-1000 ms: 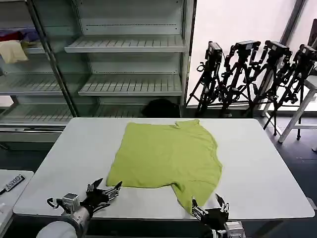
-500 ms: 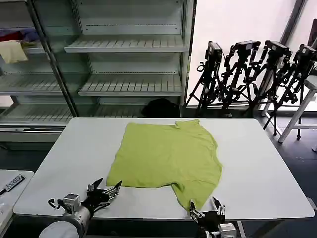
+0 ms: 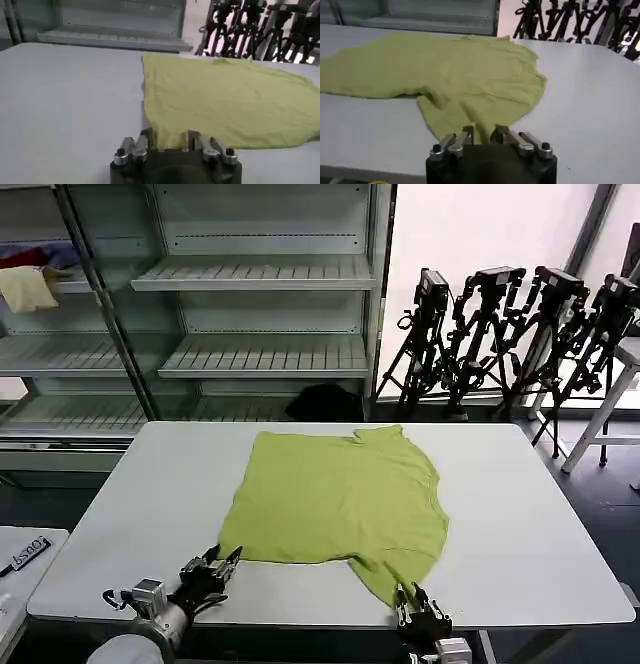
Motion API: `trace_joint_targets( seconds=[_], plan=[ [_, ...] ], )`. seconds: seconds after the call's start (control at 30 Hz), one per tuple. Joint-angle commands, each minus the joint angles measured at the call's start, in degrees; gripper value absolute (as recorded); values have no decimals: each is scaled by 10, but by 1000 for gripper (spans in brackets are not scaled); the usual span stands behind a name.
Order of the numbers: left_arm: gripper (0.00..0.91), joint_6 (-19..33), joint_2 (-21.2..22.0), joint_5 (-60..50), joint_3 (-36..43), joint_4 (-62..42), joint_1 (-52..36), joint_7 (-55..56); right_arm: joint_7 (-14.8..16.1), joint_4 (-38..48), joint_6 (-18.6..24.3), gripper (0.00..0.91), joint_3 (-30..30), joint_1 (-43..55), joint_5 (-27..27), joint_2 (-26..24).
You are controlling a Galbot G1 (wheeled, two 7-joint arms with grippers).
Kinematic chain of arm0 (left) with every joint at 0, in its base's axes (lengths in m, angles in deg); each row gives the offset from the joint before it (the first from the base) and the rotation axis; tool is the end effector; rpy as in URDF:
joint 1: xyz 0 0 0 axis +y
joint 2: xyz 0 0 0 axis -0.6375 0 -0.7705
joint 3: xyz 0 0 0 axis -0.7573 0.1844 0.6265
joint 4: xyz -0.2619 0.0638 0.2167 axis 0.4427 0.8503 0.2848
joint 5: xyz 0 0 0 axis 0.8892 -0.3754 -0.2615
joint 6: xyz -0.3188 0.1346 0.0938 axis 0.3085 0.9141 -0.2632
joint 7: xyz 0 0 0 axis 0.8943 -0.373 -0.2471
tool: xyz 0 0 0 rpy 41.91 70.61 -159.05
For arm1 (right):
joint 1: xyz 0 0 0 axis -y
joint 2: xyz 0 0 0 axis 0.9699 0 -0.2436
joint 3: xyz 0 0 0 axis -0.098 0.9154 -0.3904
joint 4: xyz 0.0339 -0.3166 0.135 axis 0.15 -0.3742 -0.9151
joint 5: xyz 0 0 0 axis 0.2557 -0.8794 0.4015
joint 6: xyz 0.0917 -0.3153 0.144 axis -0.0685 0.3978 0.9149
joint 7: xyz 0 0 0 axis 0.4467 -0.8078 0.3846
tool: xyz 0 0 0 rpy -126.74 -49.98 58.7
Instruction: Fold and organize the clothes.
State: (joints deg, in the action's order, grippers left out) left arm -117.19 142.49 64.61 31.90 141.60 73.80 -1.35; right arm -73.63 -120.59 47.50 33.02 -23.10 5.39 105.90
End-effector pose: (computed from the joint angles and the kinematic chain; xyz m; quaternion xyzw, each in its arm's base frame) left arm 0.2266 0.0748 -0.2830 -0.1176 -0.9608 0.0361 0.2484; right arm 0.1409 0.0381 -0.2604 0.0354 -0.9680 0.0406 0.2452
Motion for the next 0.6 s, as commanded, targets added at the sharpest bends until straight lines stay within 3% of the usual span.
trace_joint_targets(
  seconds=[0.03, 0.37, 0.6],
  plan=[
    [10, 2, 1, -1, 4, 0, 6, -6, -2, 1, 15, 0, 2, 0, -6, 1],
    [10, 15, 10, 1, -3, 21, 5, -8, -19, -6, 91, 0, 0, 0, 4, 6],
    [0, 18, 35, 45, -11, 16, -54, 3, -19, 1, 97, 0, -16, 36, 15, 11]
  ],
)
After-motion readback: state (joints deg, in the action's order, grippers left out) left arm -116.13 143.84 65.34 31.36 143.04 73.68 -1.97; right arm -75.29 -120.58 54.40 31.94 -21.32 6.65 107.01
